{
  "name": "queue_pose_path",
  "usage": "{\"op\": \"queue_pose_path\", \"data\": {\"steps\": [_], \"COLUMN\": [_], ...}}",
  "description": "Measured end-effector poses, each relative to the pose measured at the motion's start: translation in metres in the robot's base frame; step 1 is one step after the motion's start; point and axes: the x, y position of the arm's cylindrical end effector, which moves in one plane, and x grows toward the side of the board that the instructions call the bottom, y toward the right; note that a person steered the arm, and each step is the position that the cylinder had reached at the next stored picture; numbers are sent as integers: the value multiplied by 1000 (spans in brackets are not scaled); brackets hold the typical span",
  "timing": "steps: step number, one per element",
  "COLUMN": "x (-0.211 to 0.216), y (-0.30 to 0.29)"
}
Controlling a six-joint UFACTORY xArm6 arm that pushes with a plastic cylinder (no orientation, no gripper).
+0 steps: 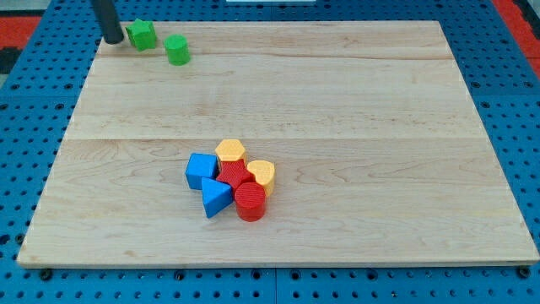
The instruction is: Move the green circle close to the yellow hexagon
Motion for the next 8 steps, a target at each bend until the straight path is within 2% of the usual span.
{"op": "queue_pose_path", "data": {"steps": [1, 3, 4, 5, 6, 8], "x": [-9, 40, 50, 101, 133, 133], "y": [6, 159, 184, 225, 235, 233]}}
